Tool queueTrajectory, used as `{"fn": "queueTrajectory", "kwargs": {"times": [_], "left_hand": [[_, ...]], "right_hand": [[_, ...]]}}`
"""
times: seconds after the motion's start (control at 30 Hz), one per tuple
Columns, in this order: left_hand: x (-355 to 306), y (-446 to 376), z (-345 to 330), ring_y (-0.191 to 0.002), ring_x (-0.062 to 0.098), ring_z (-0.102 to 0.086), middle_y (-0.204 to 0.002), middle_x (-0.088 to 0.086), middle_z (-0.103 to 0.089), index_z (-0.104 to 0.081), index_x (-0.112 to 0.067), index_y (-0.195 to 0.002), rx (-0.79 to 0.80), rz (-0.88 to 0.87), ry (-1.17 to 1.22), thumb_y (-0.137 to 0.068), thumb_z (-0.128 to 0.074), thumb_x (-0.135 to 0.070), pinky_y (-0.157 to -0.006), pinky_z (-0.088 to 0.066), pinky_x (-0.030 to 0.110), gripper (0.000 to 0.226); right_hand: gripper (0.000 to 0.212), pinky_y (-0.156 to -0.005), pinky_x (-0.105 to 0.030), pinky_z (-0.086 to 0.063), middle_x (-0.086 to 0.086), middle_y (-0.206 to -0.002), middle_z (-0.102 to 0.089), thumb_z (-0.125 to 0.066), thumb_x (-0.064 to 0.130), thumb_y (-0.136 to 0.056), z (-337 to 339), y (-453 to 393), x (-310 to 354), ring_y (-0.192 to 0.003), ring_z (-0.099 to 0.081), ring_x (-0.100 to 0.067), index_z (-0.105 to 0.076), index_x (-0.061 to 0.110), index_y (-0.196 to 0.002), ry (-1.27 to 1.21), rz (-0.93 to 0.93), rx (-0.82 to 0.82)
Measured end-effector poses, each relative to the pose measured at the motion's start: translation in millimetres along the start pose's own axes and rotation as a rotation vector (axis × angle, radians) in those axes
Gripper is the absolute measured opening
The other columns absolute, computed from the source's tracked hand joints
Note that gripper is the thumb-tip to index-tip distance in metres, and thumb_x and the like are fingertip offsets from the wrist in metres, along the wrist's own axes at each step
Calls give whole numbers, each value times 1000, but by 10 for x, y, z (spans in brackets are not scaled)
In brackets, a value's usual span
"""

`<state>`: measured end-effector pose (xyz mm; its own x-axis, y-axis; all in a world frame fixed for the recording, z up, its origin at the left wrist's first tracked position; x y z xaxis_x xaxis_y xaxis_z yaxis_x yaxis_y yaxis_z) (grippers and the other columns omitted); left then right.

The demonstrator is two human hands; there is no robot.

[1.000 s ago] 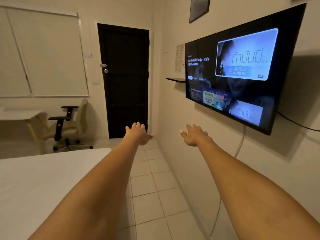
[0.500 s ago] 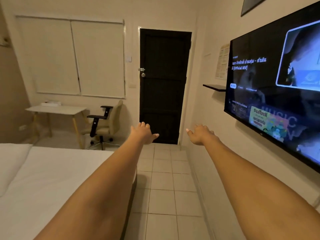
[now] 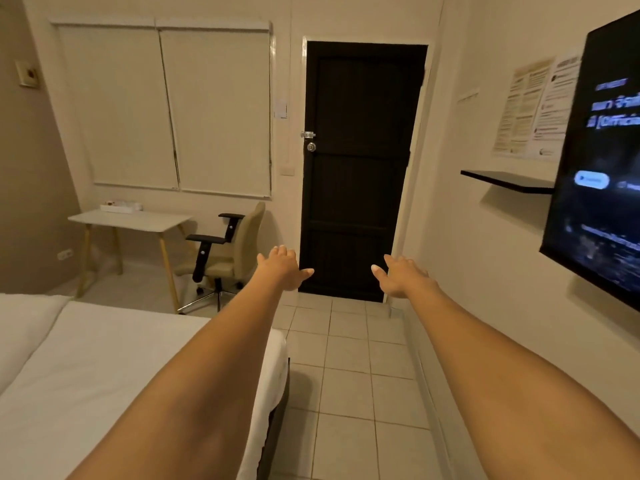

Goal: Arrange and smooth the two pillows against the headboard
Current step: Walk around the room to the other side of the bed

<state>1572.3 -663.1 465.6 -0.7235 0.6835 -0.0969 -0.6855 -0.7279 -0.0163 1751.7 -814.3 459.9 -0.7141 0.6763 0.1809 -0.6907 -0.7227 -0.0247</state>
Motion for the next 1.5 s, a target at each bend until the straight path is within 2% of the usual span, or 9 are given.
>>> {"fn": "queueTrajectory", "kwargs": {"times": [0.2, 0.5, 0.93, 1.2, 1.5], "left_hand": [[152, -1131, 187, -152, 30, -3, -164, 12, -6, -11, -8, -155, -6, 1, -7, -98, -33, -55, -121, -8, 54, 78], [236, -2538, 60, -152, 30, -3, -164, 12, -5, -9, -9, -156, 18, 47, -24, -97, -32, -56, -121, -7, 54, 79], [293, -4727, 87, -152, 29, -6, -165, 9, -6, -15, -7, -154, -40, 202, 46, -96, -37, -56, -121, -9, 56, 79], [839, -5699, -64, -152, 27, -8, -163, 11, -11, -13, -10, -155, 4, 341, 40, -95, -36, -58, -120, -10, 55, 81], [1760, -7031, -14, -152, 26, -7, -164, 10, -10, -12, -8, -155, 10, 450, 9, -97, -32, -57, -120, -11, 52, 79]], "right_hand": [[64, -119, -51, -19, -12, -162, -13, -25, 50, -100, 79, -1107, 140, -150, -11, -32, -10, 20, -155, -19, -14, -5], [64, -121, -51, -12, -12, -163, -8, -24, 49, -101, 17, -2613, 232, -150, -3, -32, -9, 19, -155, -8, 24, 16], [64, -120, -51, -11, -12, -163, -9, -24, 49, -101, 125, -5097, 436, -150, -6, -31, -10, 18, -155, 24, 152, 17], [63, -119, -52, -13, -13, -162, -13, -25, 49, -100, -252, -6333, 962, -150, -9, -32, -13, 19, -154, 50, 254, 74], [63, -118, -52, -15, -12, -161, -15, -23, 49, -100, -497, -7823, 1993, -149, -12, -33, -15, 18, -154, 41, 378, 86]]}}
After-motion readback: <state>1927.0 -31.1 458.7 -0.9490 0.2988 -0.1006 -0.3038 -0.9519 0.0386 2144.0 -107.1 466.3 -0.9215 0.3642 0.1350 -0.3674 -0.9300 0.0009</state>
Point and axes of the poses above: each hand's wrist, its own y-axis away from the middle knuckle, its own z-axis out of the back of the hand, x = y × z, the point moved 4 cm from there along -y, towards the middle knuckle
